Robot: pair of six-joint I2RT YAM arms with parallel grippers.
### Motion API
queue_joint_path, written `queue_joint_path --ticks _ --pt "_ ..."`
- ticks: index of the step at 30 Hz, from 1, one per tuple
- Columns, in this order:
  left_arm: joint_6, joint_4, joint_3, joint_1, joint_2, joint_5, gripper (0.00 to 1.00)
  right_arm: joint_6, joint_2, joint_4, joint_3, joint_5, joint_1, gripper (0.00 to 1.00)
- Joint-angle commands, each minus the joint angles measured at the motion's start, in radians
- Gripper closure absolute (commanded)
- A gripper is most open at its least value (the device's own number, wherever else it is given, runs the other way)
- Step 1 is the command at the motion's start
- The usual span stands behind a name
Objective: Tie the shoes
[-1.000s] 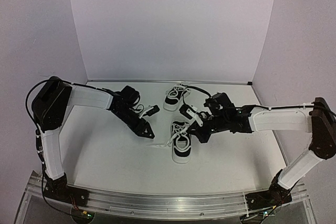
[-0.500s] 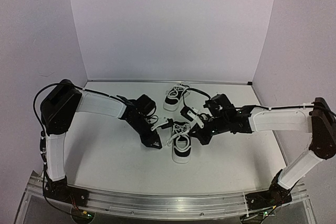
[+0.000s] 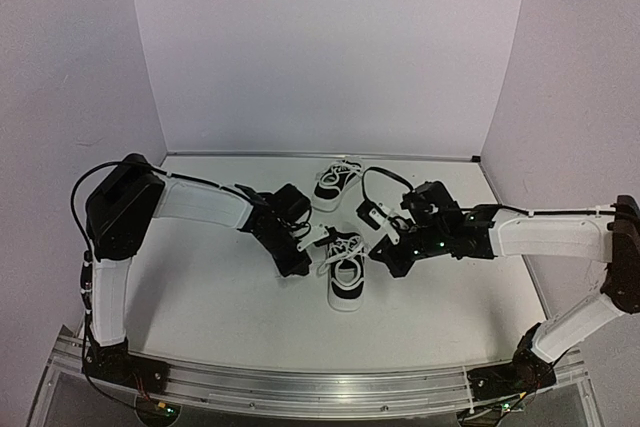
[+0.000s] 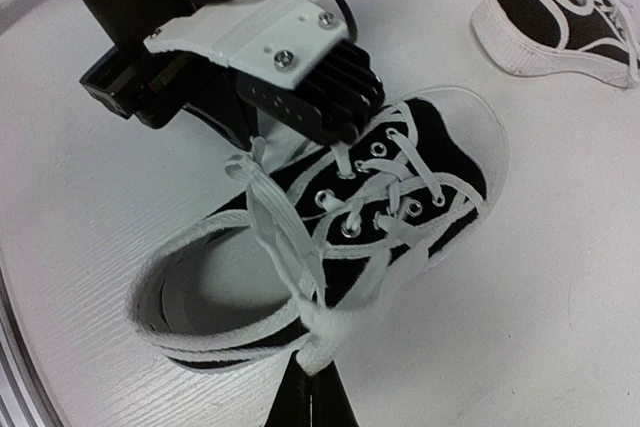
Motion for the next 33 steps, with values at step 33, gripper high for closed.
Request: queue_joint_path --ticks 33 --pt "-0.646 -0.181 -0.181 0.292 -0.265 -0.12 1.0 1.221 -0.346 -0.693 -0.116 0.499 -0.125 1.0"
